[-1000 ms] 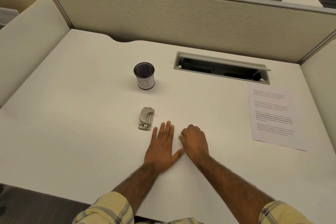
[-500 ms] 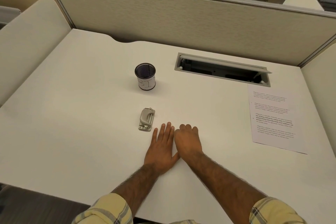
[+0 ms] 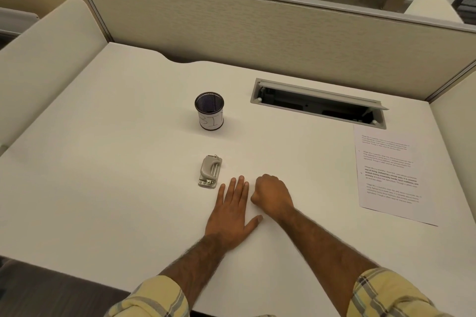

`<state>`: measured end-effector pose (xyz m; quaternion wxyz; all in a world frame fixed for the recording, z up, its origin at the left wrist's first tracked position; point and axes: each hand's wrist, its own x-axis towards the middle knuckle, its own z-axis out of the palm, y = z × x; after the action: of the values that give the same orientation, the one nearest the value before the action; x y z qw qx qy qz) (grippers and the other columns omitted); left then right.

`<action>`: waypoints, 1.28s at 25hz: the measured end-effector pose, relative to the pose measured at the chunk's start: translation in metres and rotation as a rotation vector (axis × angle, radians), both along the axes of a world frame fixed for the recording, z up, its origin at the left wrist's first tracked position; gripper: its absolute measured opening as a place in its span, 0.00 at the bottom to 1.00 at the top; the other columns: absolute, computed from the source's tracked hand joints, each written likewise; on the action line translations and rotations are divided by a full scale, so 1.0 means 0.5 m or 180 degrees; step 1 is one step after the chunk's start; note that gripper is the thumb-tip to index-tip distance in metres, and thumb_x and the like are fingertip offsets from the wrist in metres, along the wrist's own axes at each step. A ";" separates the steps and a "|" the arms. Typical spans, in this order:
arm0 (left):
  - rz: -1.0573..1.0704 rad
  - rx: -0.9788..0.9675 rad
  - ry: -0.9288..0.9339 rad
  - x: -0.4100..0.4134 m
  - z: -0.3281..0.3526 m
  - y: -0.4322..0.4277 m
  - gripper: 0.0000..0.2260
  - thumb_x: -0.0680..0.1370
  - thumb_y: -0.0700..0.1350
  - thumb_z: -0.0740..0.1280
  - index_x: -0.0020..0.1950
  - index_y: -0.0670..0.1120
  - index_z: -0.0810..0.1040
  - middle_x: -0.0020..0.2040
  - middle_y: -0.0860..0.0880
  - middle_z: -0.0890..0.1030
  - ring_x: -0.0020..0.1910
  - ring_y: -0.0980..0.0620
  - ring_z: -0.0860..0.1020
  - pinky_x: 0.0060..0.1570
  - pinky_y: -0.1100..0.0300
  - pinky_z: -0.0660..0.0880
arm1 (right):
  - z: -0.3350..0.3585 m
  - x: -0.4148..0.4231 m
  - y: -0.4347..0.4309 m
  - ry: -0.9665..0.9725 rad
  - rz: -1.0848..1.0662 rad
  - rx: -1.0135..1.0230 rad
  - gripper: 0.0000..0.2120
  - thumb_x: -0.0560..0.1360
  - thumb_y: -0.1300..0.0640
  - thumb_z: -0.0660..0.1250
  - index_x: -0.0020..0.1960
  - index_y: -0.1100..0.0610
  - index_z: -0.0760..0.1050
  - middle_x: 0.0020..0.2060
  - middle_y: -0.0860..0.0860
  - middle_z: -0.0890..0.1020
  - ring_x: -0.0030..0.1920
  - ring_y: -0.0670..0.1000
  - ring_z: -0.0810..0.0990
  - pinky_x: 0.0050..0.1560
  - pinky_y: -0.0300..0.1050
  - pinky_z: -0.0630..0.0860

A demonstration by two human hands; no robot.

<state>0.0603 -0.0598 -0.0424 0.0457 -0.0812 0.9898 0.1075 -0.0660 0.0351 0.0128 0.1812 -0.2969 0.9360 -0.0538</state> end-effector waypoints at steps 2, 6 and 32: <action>0.0009 -0.0020 0.0013 0.001 -0.002 0.000 0.41 0.82 0.69 0.48 0.84 0.41 0.48 0.85 0.43 0.45 0.84 0.45 0.41 0.80 0.42 0.42 | 0.009 -0.026 0.022 -0.0746 -0.0689 -0.0716 0.04 0.68 0.59 0.66 0.35 0.57 0.74 0.34 0.51 0.80 0.34 0.51 0.76 0.35 0.44 0.72; 0.0031 0.0001 0.0021 0.001 -0.005 0.000 0.41 0.82 0.69 0.47 0.84 0.42 0.45 0.85 0.44 0.42 0.83 0.46 0.38 0.80 0.42 0.40 | 0.086 -0.083 0.033 -0.1640 -0.1353 -0.1927 0.03 0.69 0.62 0.69 0.37 0.61 0.79 0.34 0.51 0.80 0.34 0.48 0.76 0.30 0.36 0.71; 0.0087 0.0366 0.0415 0.004 -0.020 -0.001 0.39 0.83 0.67 0.49 0.84 0.43 0.45 0.85 0.44 0.42 0.84 0.45 0.40 0.78 0.43 0.41 | 0.221 -0.313 -0.454 0.0223 0.0631 -0.0595 0.04 0.75 0.60 0.68 0.43 0.53 0.76 0.45 0.50 0.81 0.44 0.54 0.78 0.41 0.44 0.69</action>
<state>0.0622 -0.0603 -0.0525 -0.0157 -0.0848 0.9817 0.1698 -0.2225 -0.1918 0.1233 0.1245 -0.4051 0.8988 -0.1122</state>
